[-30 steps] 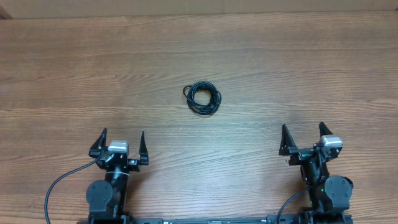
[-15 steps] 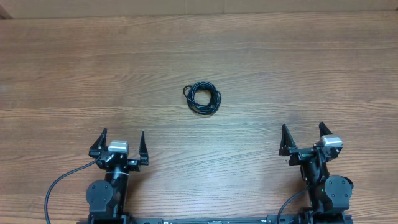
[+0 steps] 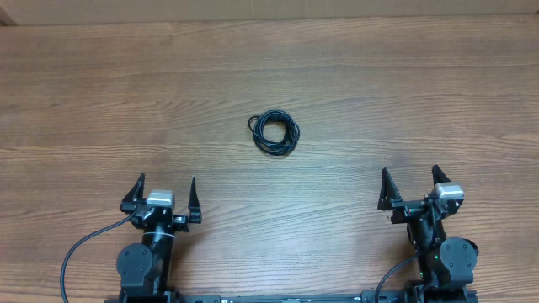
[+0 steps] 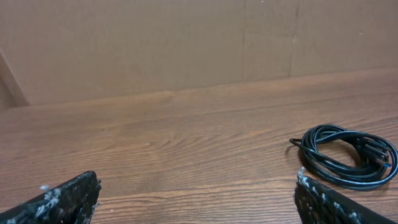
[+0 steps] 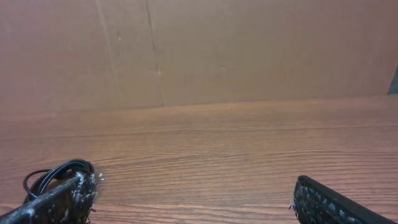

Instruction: Untangle cables

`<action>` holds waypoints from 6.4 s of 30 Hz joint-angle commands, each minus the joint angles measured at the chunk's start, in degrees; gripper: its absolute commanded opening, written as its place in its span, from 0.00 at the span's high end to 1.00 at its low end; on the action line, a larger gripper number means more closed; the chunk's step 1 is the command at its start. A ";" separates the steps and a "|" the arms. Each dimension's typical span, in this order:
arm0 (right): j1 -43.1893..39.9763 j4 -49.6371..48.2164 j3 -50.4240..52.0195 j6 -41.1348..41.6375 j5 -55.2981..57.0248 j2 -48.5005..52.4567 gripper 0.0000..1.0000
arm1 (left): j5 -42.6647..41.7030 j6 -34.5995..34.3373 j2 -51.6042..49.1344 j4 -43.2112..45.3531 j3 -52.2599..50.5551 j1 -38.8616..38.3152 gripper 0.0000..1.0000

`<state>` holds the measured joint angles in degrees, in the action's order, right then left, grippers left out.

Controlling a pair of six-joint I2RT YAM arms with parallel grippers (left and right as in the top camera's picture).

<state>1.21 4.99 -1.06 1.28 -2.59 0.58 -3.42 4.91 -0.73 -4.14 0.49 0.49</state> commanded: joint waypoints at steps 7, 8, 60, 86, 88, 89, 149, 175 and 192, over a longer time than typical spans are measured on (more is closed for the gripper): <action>0.33 -0.35 0.59 -0.26 -0.04 -0.42 0.00 | 0.44 1.31 0.46 -0.11 -0.24 0.33 0.00; 0.33 -0.35 0.59 -0.26 -0.04 -0.42 0.00 | 0.42 1.31 0.46 -0.11 -0.22 0.33 0.01; 0.33 40.76 -56.00 5.11 -0.44 53.05 0.00 | -4.20 -8.20 -53.11 -51.67 60.65 0.24 0.00; 0.33 41.86 -57.09 5.11 -0.70 54.10 0.00 | -0.79 -10.40 -88.35 -50.75 92.65 -13.09 0.00; 0.33 41.86 -57.09 5.11 -0.70 54.10 0.00 | -0.68 -7.13 -91.30 -50.31 92.94 -15.63 0.00; 0.33 41.86 -57.09 5.11 -0.70 54.10 0.00 | -0.70 -6.21 -92.54 -49.83 92.94 -16.63 0.00; 0.33 41.77 -57.09 5.14 -1.73 54.14 0.00 | -5.55 -8.37 -122.88 -40.26 91.01 -23.02 0.96; 20.70 23.63 -57.09 6.88 -12.46 86.38 0.18 | -20.41 -8.35 -118.18 -54.03 102.09 -23.02 0.96; 22.69 18.78 -57.09 13.99 -6.40 95.67 0.24 | -15.45 -8.31 -120.80 -50.53 101.39 -23.02 0.39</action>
<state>23.68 24.08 -56.62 14.39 -10.02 95.85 -19.88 -3.38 -120.53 -55.57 100.99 -22.15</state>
